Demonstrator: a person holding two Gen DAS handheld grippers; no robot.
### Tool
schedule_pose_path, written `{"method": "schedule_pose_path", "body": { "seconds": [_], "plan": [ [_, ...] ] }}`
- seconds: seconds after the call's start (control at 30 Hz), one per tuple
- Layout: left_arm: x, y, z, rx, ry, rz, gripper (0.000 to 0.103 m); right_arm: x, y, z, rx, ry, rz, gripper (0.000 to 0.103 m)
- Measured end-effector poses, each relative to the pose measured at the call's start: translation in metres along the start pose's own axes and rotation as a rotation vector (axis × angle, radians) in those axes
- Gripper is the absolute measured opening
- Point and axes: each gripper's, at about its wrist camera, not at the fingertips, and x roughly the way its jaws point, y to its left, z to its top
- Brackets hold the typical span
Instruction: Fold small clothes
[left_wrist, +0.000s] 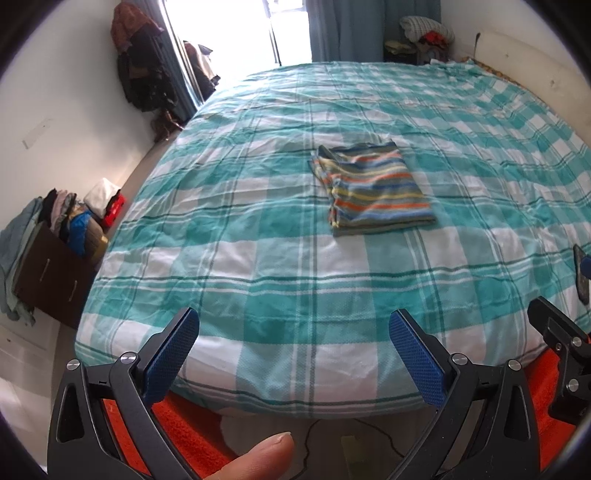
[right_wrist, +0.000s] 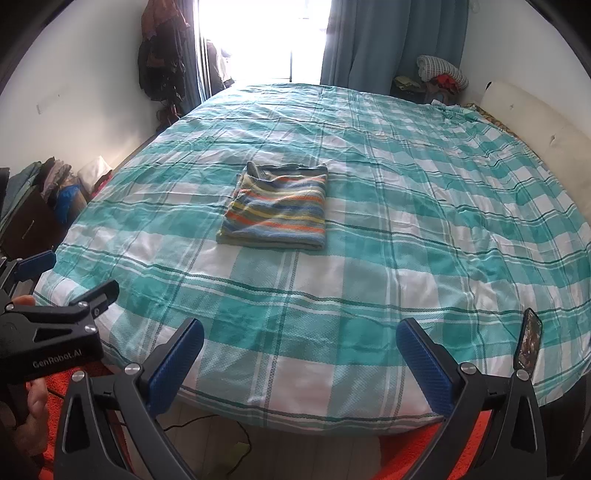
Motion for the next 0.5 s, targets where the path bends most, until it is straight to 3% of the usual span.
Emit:
{"method": "schedule_pose_path", "body": {
  "seconds": [0.27, 0.4, 0.5],
  "plan": [
    [-0.002, 0.011, 0.008, -0.031, -0.036, -0.003, 0.103, 0.003, -0.003, 0.001, 0.005, -0.003, 0.014, 0.103],
    [-0.004, 0.002, 0.007, 0.032, -0.045, 0.016, 0.103, 0.002, -0.005, 0.003, 0.009, -0.007, 0.019, 0.103],
    [-0.005, -0.002, 0.006, 0.015, -0.024, -0.035, 0.103, 0.000, -0.004, 0.006, 0.000, -0.010, 0.001, 0.103]
  ]
}}
